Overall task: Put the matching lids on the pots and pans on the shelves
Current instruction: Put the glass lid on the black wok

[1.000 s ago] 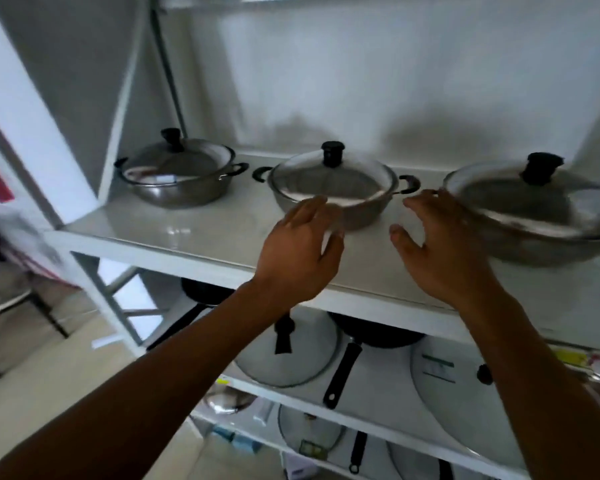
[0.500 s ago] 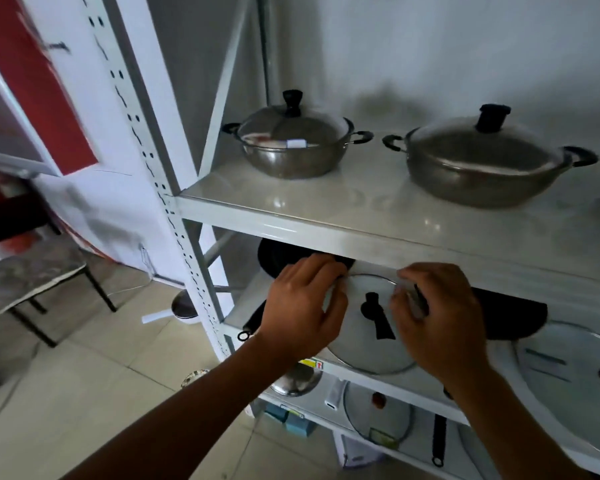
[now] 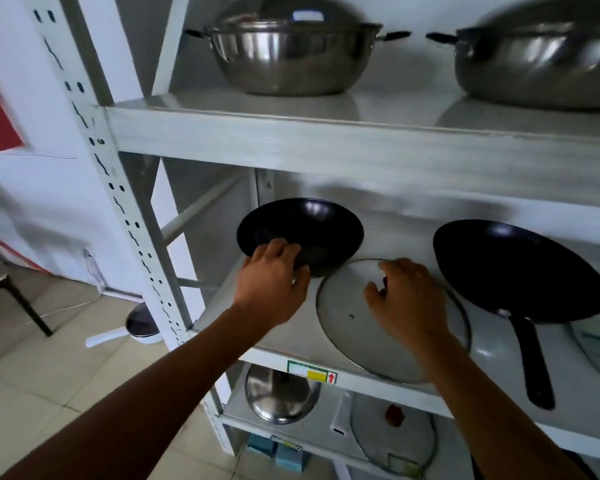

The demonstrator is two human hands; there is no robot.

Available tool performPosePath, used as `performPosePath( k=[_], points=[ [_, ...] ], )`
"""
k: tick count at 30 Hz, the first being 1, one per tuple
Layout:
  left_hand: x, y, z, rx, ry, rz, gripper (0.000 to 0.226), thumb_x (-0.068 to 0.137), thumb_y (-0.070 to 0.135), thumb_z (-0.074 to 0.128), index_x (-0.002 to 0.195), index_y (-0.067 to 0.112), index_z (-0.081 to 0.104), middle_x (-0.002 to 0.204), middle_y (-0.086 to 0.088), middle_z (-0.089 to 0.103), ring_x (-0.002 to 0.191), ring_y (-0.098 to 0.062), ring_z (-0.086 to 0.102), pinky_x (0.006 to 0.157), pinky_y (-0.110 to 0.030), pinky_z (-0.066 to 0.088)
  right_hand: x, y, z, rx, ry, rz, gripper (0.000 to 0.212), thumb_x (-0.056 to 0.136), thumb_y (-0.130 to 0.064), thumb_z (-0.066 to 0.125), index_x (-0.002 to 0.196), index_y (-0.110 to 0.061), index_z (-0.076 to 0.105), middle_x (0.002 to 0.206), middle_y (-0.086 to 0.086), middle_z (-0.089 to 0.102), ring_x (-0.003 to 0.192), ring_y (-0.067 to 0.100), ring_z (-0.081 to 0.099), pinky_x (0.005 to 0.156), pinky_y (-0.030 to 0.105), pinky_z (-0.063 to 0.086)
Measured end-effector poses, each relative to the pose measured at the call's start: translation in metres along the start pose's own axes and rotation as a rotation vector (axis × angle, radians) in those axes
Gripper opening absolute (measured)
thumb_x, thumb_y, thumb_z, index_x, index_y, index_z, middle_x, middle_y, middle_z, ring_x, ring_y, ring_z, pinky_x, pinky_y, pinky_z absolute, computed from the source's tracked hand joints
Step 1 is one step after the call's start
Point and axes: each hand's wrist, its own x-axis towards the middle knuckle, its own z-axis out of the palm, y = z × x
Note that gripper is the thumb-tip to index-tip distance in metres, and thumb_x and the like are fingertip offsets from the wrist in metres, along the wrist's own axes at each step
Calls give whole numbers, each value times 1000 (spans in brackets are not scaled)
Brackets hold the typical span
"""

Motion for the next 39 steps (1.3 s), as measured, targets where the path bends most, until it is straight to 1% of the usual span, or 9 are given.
performPosePath(
  k=[5,8,11,19,23,26,30,35,39],
  points=[
    [7,-35,51,119,-210,-223,55,92,48,39,139,21,32,142,-14,42,125,-38,47,99,-52,45,-16,40,54,-51,-272,253,44,90,-48,43,125,-22,49,118,12,54,102,32,59,78,38,45],
    [10,-49,73,150,-301,-285,51,95,43,36,141,22,29,128,-17,54,111,-39,58,89,-49,51,-20,50,66,7,-159,267,28,93,-31,41,116,-23,55,97,7,63,85,29,65,73,37,53],
    [15,-62,85,139,-294,-267,36,94,28,40,129,18,41,105,-13,66,91,-32,65,77,-43,54,-33,50,54,62,-97,252,26,94,-27,44,112,-25,62,89,4,69,83,27,67,71,38,55],
    [32,-84,67,118,-337,-238,32,98,32,43,110,5,56,108,-14,66,99,-31,62,74,-31,41,-86,23,-31,92,-113,172,34,94,-42,42,124,-39,59,77,-13,59,66,7,52,61,25,40],
    [18,-82,62,43,-368,-188,29,97,32,44,102,7,57,96,-8,67,79,-21,60,72,-31,47,-75,3,-69,212,-61,153,36,91,-40,48,124,-34,62,92,-7,70,73,11,51,70,28,40],
    [-13,-70,62,-23,-331,-193,27,95,36,46,101,14,61,96,-11,71,84,-26,67,79,-41,55,-40,-15,-68,229,51,87,28,93,-34,51,115,-30,67,94,1,71,80,24,61,69,29,40],
    [-54,-49,57,43,-287,-166,31,96,43,41,102,16,53,95,-8,67,85,-28,66,70,-34,48,24,-40,-24,172,94,20,18,92,-33,48,92,-20,61,90,5,69,89,34,63,63,31,35],
    [-55,-42,57,36,-250,-167,31,96,42,39,102,15,53,96,-9,67,86,-28,64,67,-31,39,71,-66,28,179,52,10,21,94,-31,48,98,-19,65,100,8,70,94,33,64,66,29,33],
    [-58,-45,59,0,-245,-193,31,95,45,40,103,17,52,94,-6,67,84,-27,64,68,-34,45,82,-73,48,143,44,10,25,95,-31,48,102,-18,68,103,9,71,96,32,65,67,30,36]
  ],
)
